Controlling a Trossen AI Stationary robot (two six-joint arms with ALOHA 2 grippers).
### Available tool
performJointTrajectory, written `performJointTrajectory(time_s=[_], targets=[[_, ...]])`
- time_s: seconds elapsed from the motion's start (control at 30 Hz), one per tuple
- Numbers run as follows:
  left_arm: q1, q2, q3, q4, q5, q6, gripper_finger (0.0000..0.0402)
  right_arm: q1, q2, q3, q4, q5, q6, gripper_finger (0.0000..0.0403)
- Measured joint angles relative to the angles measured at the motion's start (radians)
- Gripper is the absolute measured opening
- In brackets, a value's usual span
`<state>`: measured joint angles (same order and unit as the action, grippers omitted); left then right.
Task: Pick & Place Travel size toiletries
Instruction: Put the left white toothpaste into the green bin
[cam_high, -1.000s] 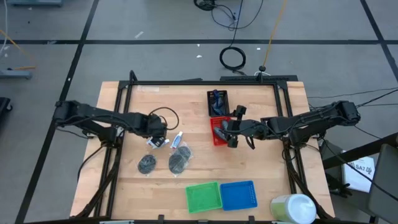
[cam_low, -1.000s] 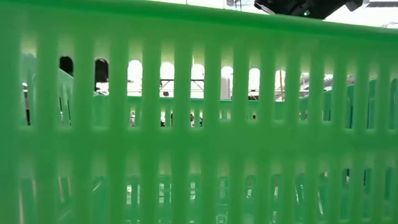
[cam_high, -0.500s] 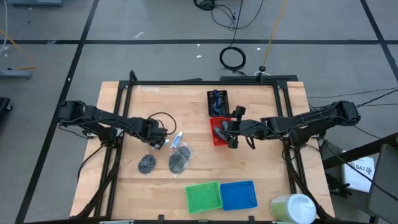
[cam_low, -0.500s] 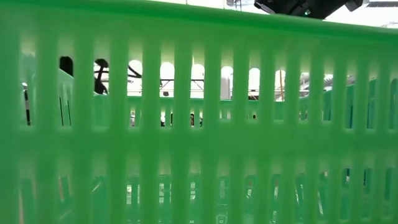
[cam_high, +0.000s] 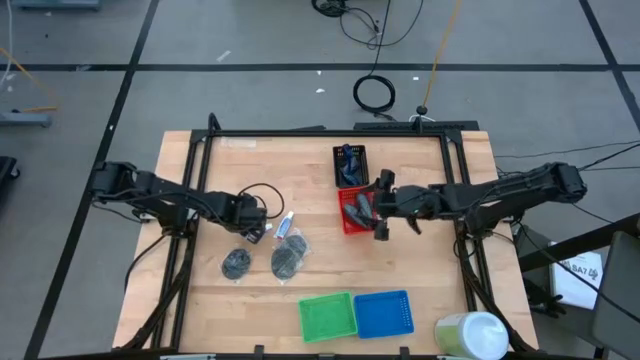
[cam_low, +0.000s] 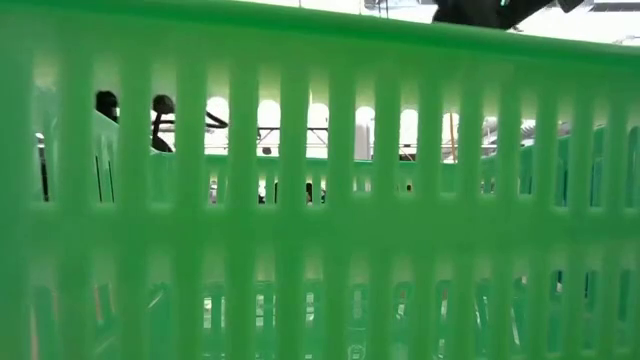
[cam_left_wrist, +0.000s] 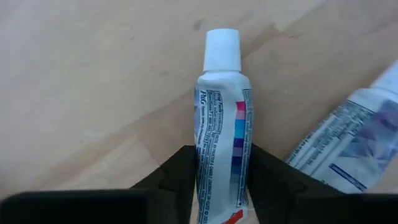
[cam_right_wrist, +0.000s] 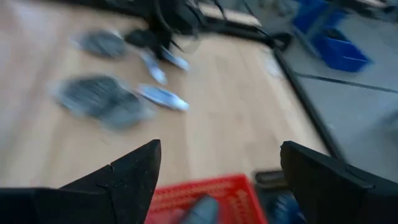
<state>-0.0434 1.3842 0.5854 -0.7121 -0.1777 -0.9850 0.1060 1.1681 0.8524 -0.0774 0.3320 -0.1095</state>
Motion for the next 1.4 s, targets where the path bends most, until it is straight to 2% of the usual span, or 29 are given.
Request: performJointTrajectory(time_s=[0.1,0.23,0.4,0.57,0.8,1.03,1.2,1.4], targets=[[-0.014,-0.022,-0.005,0.021,-0.025,0.053,0.007,-0.012,-0.063,0.0,-0.001,-0.094,0.022,0.0318],[-0.025,-0.048,-0.006,0.056,-0.066,0.11,0.0012,-0.013,-0.142,-0.01,0.002,-0.102,0.02,0.0318],[-0.055,-0.127,-0.005,0.095,-0.078,0.209,0.0021,-0.014,-0.257,-0.082,0.016,-0.099,0.029,0.0318],[-0.081,-0.223,0.008,0.14,-0.068,0.265,0.0006,-0.014,-0.382,-0.196,0.127,-0.098,0.045,0.0318],[-0.142,-0.317,0.016,0.449,0.058,0.46,0.0008,-0.014,-0.502,-0.351,0.264,-0.098,0.087,0.0318],[-0.234,-0.296,0.017,0.739,0.196,0.669,0.0013,-0.013,-0.566,-0.452,0.352,-0.101,0.099,0.0318],[-0.286,-0.252,0.016,0.848,0.205,0.697,0.0005,-0.013,-0.615,-0.473,0.353,-0.103,0.102,0.0318],[-0.323,-0.202,0.016,0.953,0.205,0.699,0.0008,-0.013,-0.662,-0.482,0.343,-0.182,0.123,0.0318]])
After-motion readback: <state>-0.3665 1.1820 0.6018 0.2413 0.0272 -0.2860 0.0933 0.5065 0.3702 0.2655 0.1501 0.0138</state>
